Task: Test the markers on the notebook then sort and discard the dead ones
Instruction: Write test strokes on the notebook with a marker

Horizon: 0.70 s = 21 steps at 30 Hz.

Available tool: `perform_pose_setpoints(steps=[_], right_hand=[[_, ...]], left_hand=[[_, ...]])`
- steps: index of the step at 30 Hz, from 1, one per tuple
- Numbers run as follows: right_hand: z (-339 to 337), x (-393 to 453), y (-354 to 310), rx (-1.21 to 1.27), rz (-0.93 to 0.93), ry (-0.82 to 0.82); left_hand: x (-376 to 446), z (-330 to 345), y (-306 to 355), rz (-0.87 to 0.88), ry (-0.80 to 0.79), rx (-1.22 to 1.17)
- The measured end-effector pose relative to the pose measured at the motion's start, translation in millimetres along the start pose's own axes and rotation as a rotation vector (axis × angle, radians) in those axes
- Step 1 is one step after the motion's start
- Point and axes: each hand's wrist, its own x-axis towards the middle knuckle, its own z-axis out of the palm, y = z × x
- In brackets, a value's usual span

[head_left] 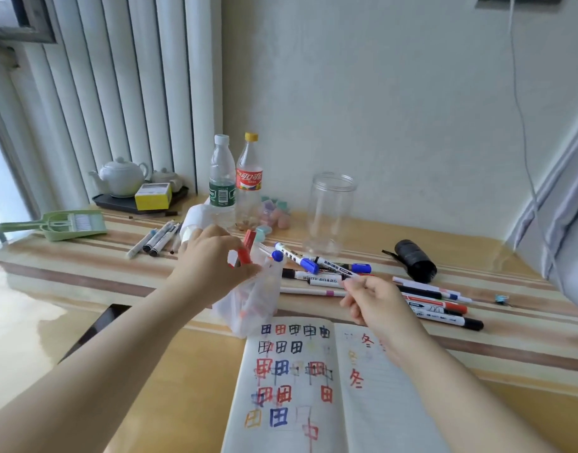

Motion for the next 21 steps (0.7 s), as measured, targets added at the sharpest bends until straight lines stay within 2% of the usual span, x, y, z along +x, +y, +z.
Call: perform_pose_setpoints(steps=[1,3,6,8,11,14,17,19,21], right_hand=[[-0.2,5.4,4.0,-0.106,-0.027,0.005],[2.4,16.8,10.3,-0.328,-0.105,-0.002],[12.4,39.0,20.5,-0.61,-0.213,-0.031],[20.4,56.4,29.1,-0.729,-0.29,-0.048],[31.0,80.0,37.9,-0.924,-0.281,-0.103],[34.3,92.0,37.5,-1.055,-0.252,-0.149],[28.4,89.3,37.1,-0.957,-0.303,-0.106],[19.2,77.9,32.5,-0.654,-0.261,0.002],[9.6,60.2,23.9,-0.23,-0.157,-0.013]], left_hand=[[-2.0,1.2,0.1,0.001,0.026,-0.002],[-7.4,1.0,2.8,0.075,0.187,-0.019],[-17.9,-1.7,14.4,0.415,0.356,-0.032],[-29.6,6.5,26.9,0.638,0.296,-0.04],[-44.9,35.7,44.7,0.82,0.125,-0.016],[-47.5,68.8,48.1,0.769,-0.031,-0.077],[-43.4,87.1,46.7,0.559,-0.122,-0.15],[-40.2,93.7,45.5,0.423,-0.13,-0.184],[-36.3,96.0,49.1,0.348,-0.099,-0.209]])
